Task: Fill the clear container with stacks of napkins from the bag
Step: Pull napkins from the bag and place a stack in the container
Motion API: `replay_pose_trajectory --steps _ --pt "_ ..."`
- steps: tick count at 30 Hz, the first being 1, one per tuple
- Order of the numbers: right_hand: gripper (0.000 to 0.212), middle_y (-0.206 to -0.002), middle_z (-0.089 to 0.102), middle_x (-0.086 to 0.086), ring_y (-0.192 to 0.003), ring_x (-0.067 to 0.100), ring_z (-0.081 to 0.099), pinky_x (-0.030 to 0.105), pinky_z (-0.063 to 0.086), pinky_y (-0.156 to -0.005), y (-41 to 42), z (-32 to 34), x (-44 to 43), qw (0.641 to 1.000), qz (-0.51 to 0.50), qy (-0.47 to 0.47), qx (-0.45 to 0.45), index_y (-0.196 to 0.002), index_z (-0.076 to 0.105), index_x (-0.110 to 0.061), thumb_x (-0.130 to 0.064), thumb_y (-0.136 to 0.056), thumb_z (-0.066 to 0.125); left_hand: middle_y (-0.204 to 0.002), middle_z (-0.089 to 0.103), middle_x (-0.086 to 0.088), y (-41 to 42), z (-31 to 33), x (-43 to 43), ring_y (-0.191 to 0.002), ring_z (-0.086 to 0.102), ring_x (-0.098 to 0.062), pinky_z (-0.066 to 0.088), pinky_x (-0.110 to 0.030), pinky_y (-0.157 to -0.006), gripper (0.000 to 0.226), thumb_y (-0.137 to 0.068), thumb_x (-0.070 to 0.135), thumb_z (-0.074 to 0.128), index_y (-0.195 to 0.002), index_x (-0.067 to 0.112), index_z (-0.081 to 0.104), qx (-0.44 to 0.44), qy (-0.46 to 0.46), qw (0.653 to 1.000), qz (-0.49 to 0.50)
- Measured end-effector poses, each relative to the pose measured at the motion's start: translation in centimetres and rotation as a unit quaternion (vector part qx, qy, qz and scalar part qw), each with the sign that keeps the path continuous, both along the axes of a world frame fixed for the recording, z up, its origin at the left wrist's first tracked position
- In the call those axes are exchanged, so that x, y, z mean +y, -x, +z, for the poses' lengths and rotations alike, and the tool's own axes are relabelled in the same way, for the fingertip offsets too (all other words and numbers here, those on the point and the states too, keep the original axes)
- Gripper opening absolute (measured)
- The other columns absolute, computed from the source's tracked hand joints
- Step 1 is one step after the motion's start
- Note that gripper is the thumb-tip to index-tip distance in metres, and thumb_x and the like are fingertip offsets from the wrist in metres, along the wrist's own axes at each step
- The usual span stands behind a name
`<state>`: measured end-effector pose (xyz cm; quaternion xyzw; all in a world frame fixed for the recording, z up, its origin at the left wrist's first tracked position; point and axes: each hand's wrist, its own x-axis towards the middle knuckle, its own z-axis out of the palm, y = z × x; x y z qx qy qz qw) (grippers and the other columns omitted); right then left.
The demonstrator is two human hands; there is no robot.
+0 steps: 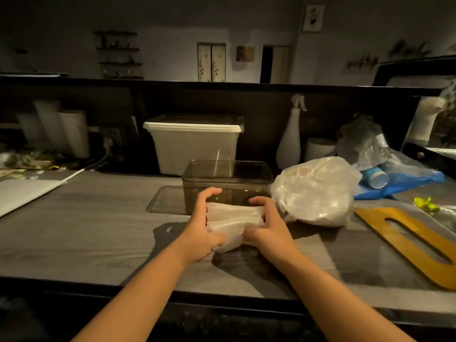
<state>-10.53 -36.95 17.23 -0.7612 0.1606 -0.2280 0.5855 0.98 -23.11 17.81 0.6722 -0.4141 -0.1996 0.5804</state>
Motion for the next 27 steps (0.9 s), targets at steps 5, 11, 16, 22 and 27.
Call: replay_pose_trajectory --steps 5,11,16,22,27 --pt "0.085 -0.127 0.049 0.002 -0.111 0.021 0.057 0.021 0.056 -0.073 0.0 0.7 -0.1 0.998 0.048 -0.035 -0.036 -0.132 0.041 -0.038 0.000 -0.058 0.060 -0.123 0.042 -0.013 -0.2 -0.2 -1.2 -0.103 0.055 -0.028 0.053 -0.023 -0.071 0.098 -0.072 -0.024 0.055 -0.136 0.043 0.023 -0.010 0.024 1.000 0.014" --pt "0.071 -0.119 0.051 0.005 -0.104 0.020 0.059 0.018 0.054 -0.069 0.3 0.7 -0.5 0.997 0.054 -0.039 -0.044 -0.126 0.047 -0.032 0.002 -0.064 0.061 -0.120 0.042 -0.008 -0.6 -0.8 -1.7 -0.107 0.053 -0.027 0.053 -0.025 -0.078 0.096 -0.069 -0.013 0.066 -0.135 0.043 0.024 -0.026 0.041 0.998 0.034" --pt "0.073 -0.121 0.052 0.008 -0.105 0.024 0.059 0.021 0.055 -0.070 0.2 0.5 -0.3 0.997 0.057 -0.026 -0.036 -0.122 0.050 -0.035 -0.002 -0.058 0.059 -0.115 0.043 -0.014 -0.6 -0.3 -1.5 -0.099 0.053 -0.025 0.052 -0.021 -0.075 0.091 -0.055 0.001 0.055 -0.133 0.040 0.029 -0.008 0.047 0.999 -0.012" --pt "0.067 -0.117 0.054 -0.003 -0.101 0.019 0.060 0.021 0.053 -0.072 0.4 0.1 -0.3 0.998 0.038 0.021 -0.048 -0.117 0.052 -0.038 0.005 -0.070 0.071 -0.133 0.026 0.014 -0.1 -0.7 -0.1 -0.123 0.035 -0.003 0.043 -0.012 -0.086 0.062 -0.063 0.013 0.065 -0.109 0.052 0.050 -0.149 0.011 0.989 0.012" --pt "0.069 -0.121 0.055 -0.001 -0.104 0.028 0.061 0.029 0.054 -0.076 0.0 -0.6 -0.5 0.998 0.035 0.036 -0.037 -0.117 0.052 -0.043 0.002 -0.070 0.072 -0.140 0.020 0.017 -0.6 -1.2 0.5 -0.130 0.028 -0.011 0.042 0.001 -0.078 0.049 -0.076 0.000 0.074 -0.103 0.037 0.058 -0.169 -0.023 0.985 0.026"
